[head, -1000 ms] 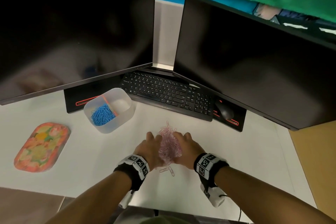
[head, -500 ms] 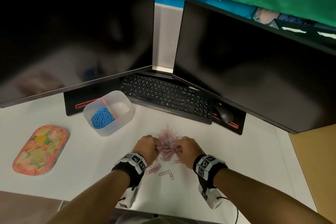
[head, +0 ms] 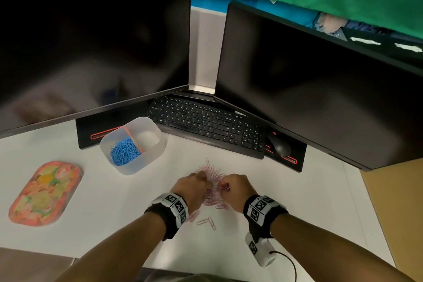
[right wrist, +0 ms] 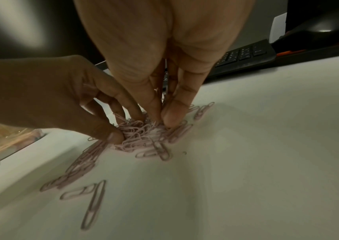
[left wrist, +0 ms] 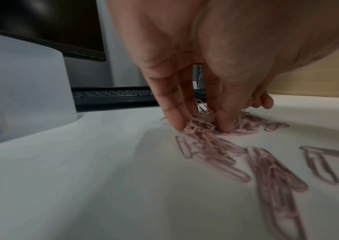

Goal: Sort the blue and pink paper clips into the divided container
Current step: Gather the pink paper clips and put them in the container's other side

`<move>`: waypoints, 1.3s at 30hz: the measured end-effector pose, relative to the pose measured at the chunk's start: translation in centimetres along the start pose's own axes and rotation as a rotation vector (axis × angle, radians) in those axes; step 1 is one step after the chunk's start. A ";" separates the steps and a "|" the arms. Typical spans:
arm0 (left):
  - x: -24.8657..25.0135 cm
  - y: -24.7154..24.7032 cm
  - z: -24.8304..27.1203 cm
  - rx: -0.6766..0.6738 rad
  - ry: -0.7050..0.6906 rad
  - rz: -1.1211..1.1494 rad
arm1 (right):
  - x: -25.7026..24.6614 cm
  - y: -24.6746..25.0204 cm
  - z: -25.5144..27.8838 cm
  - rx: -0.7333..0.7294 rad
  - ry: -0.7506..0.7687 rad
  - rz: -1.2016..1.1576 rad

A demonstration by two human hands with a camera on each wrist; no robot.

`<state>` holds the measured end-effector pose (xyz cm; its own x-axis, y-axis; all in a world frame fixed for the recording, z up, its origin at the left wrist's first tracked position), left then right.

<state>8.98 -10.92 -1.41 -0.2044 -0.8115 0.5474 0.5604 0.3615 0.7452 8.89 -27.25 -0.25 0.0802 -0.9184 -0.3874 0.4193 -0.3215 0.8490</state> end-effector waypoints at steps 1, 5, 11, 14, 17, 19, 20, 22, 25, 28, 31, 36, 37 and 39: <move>0.1 0.0 -0.2 -0.007 -0.013 -0.008 | 0.0 0.2 0.0 0.005 0.000 -0.002; 0.2 0.3 -0.8 -0.018 -0.029 -0.025 | 0.3 0.8 0.2 0.013 -0.018 -0.020; 0.1 1.3 -0.7 0.036 -0.017 0.082 | 0.9 1.6 -0.2 0.025 -0.058 -0.098; 0.1 2.0 -0.3 0.077 -0.022 0.174 | 1.3 2.2 -0.5 0.049 -0.064 -0.136; 0.3 3.1 0.1 0.130 -0.040 0.223 | 1.4 2.9 -0.6 0.048 -0.082 -0.165; 0.4 4.3 0.6 0.181 -0.056 0.266 | 1.3 3.2 -0.7 0.047 -0.085 -0.165; 0.4 4.9 1.0 0.211 -0.058 0.289 | 1.2 3.3 -0.8 0.049 -0.084 -0.166; 0.2 6.5 1.7 0.266 -0.057 0.333 | 0.9 3.5 -0.9 0.050 -0.089 -0.176; -0.7 9.3 2.9 0.340 -0.037 0.374 | 0.4 3.6 -1.2 0.039 -0.090 -0.206; -2.5 12.5 3.6 0.433 0.015 0.343 | -0.4 3.9 -1.4 0.042 -0.074 -0.205; -4.8 15.0 3.6 0.484 0.104 0.290 | -1.4 4.2 -1.6 0.038 -0.051 -0.216; -7.5 16.0 2.5 0.456 0.293 0.201 | -3.7 5.0 -2.0 0.054 0.015 -0.241; -7.8 15.8 2.1 0.444 0.327 0.189 | -4.4 5.2 -2.1 0.054 0.029 -0.241; -8.0 15.4 1.6 0.426 0.373 0.171 | -5.9 5.6 -2.7 0.036 0.053 -0.241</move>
<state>17.94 1.86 6.33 0.2000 -0.8042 0.5597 0.1733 0.5912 0.7876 13.21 -22.99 5.85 0.0290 -0.8010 -0.5979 0.3996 -0.5390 0.7415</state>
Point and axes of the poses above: each hand's wrist, its own z-axis away from the middle knuckle, its own y-axis out of the back of the hand, x = y × z, the point moved 1 cm from there along -z, towards the middle knuckle, and after that the axes turned 15 degrees about z, right-handed, at the moved point
